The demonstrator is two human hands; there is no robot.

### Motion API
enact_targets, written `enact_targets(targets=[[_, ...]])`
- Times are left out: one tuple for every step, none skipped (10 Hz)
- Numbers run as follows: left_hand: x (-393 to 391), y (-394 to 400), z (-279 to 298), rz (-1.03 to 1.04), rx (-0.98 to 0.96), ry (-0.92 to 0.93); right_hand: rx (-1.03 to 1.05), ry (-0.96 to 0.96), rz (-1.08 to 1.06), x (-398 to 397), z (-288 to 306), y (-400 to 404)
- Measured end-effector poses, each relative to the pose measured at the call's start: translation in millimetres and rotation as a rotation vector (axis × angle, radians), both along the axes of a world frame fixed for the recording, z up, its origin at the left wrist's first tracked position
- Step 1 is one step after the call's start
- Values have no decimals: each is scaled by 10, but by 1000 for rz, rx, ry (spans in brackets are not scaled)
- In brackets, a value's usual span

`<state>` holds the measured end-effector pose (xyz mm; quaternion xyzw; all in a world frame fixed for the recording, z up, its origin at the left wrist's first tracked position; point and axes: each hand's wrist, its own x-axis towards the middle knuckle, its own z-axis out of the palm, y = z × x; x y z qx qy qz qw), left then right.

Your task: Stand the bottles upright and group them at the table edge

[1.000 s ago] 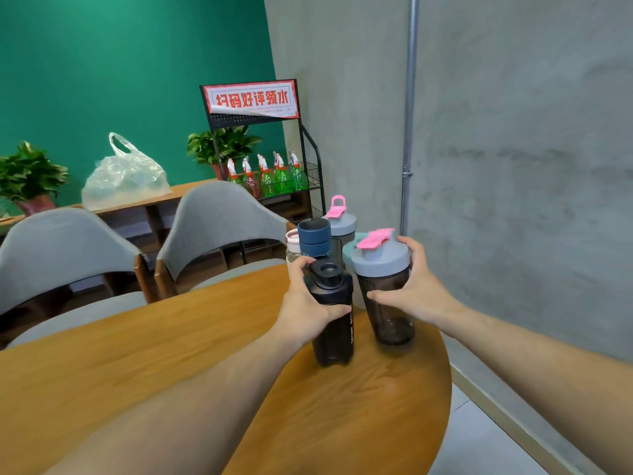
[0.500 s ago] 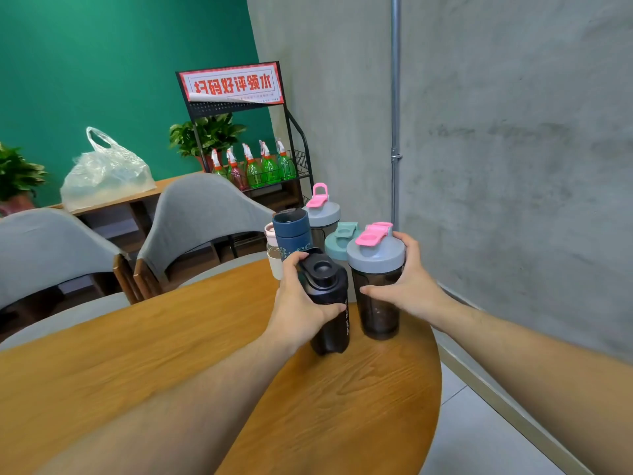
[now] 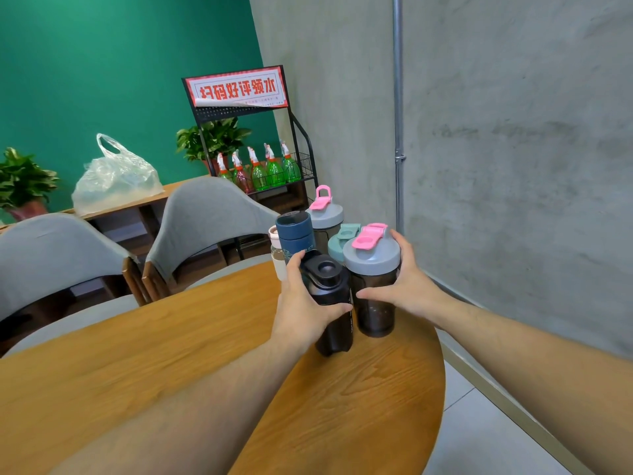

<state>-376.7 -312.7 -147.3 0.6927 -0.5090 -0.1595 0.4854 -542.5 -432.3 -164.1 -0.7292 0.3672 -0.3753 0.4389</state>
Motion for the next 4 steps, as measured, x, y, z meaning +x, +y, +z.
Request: enact_targets(targets=[[-21,32,30,6,39,3,20,11,-39,-42,40,68],[-30,106,96,6,74,-19,7,60,-70,-100,27,122],[-65,273,250,-3,118,-19,1,57,-93,-174,139,262],[-91,477,449,0,99,-14,-51,26,-124,-226,361,493]])
